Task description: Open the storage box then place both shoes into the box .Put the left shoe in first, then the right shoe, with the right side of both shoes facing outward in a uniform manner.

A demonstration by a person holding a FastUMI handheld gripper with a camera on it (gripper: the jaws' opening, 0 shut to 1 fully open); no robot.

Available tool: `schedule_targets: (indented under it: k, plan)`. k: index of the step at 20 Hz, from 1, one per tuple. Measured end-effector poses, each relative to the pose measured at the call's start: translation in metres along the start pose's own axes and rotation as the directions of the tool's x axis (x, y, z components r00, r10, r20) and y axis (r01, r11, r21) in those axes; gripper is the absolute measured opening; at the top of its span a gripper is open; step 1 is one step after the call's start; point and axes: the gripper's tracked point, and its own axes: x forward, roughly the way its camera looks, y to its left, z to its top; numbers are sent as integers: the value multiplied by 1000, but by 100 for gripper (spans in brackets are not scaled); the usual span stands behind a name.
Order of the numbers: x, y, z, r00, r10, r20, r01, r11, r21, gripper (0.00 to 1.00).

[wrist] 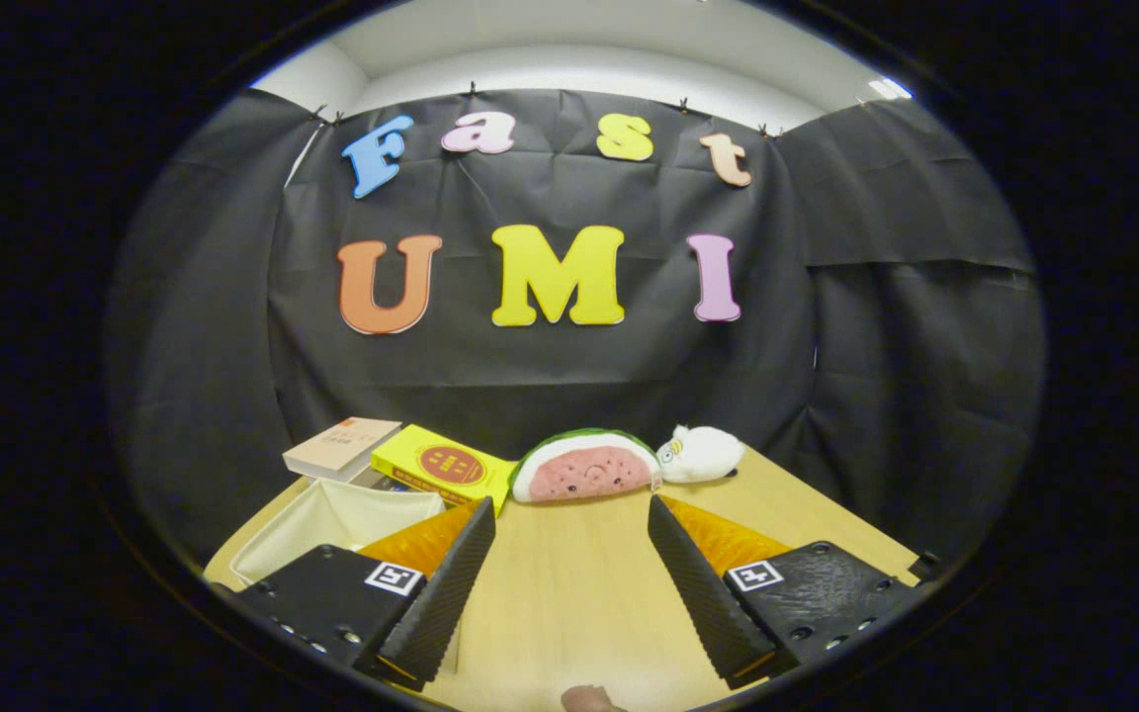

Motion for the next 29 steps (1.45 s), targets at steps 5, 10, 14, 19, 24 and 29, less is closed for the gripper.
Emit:
schedule_targets:
  k: [5, 10, 14, 19, 24, 29]
  plan:
    - [-37, -26, -20, 995, -8, 100, 14, 998, -55, 96]
    - [-69, -21, -40, 989, 88, 122, -79, 994, -78, 97]
    - [-75, -45, -34, 980, 60, 187, -54, 998, -37, 96]
    - [-73, -57, -40, 977, 41, 208, -29, 998, -58, 95]
    - [-64, -67, -49, 984, 35, 172, -28, 999, -41, 95]
    - [-67, -69, -48, 984, 37, 173, -31, 999, -37, 96]
